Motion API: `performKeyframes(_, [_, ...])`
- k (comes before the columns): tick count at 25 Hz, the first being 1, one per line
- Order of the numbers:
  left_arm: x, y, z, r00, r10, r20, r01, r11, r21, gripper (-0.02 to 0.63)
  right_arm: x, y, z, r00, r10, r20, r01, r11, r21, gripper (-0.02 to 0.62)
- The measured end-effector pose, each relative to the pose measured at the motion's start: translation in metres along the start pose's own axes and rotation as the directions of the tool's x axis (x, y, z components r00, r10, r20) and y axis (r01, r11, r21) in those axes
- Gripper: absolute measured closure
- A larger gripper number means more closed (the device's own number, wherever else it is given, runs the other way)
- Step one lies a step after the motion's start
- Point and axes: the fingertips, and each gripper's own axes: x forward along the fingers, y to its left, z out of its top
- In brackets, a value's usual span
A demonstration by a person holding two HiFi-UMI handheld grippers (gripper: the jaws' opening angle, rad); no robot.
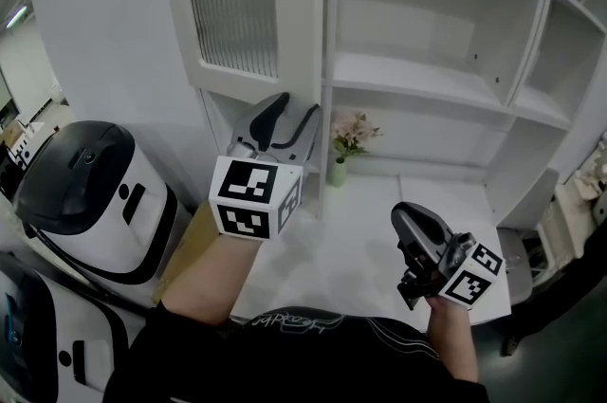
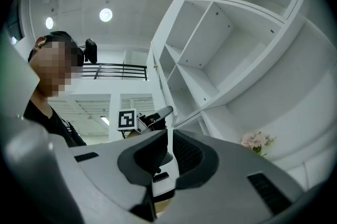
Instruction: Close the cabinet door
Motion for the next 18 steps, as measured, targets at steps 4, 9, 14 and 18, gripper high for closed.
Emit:
performKeyframes(4, [0.015,0.001,-0.004,1.000,0.019,-0.001,-0.019,1.000,0.022,0.402,-0.003,-0.007,0.000,1.000,-0.011,-0.008,0.011,1.000,0.003,0.537])
performKeyframes(9, [0.038,0.002,-0.009,0.999,0.047,-0.010,-0.046,0.996,0.073,0.407,-0.011,-0.025,0.003,0.999,-0.034,-0.007,0.034,0.999,0.019,0.537])
performKeyframes(14, [0.057,0.009,-0.015,0.997,0.079,-0.013,-0.078,0.992,0.100,0.431,-0.014,-0.041,-0.001,0.999,-0.049,-0.021,0.050,0.998,0.042,0.537])
performKeyframes(18, [0.072,0.015,-0.017,0.994,0.104,-0.012,-0.102,0.990,0.096,0.471,-0.014,-0.053,0.001,0.998,-0.050,-0.033,0.051,0.998,0.044,0.537])
